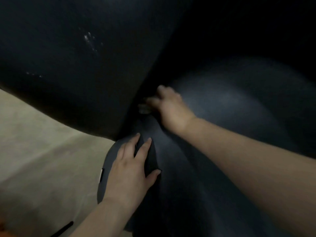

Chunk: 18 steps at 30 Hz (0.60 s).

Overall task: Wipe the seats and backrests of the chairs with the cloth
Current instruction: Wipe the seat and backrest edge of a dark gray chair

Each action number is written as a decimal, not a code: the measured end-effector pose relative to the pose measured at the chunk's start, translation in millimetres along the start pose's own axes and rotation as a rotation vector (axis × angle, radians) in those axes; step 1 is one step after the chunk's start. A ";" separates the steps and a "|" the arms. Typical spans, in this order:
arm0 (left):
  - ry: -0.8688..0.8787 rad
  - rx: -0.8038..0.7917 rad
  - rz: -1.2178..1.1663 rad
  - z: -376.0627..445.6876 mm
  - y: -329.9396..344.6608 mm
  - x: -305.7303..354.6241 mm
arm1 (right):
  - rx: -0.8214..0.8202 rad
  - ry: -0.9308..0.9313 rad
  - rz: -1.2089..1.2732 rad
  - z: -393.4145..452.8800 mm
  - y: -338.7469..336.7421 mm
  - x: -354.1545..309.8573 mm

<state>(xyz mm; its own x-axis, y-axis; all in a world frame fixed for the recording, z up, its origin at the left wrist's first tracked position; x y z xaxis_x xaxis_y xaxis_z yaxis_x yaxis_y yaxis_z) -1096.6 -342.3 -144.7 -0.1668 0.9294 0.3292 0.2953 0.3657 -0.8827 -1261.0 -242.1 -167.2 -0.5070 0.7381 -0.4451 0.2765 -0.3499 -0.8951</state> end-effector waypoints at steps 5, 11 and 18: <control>0.004 -0.030 -0.011 -3.6 3.4 -0.6 | 0.044 0.082 0.186 -17.0 10.6 -23.8; -0.021 -0.094 0.034 -4.1 -6.4 6.0 | 0.016 0.159 0.091 -64.6 -18.4 11.1; 0.008 -0.117 0.048 -5.5 -56.4 47.0 | 0.225 0.547 0.403 -115.7 -83.2 36.5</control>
<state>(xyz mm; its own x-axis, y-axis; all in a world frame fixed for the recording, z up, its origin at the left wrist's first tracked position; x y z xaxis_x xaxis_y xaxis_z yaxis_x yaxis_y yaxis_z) -1115.9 -319.0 -77.6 -0.1421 0.9461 0.2909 0.4102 0.3237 -0.8526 -1208.0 -119.3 -105.8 0.0971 0.6893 -0.7180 0.1512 -0.7232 -0.6738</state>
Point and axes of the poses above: each hand's wrist, its own z-axis towards the middle knuckle, its own y-axis out of the palm, x = y × z, the point moved 4 cm from there along z, towards the middle knuckle, and after that the axes turned 2 degrees about x, right-handed, at the moved point
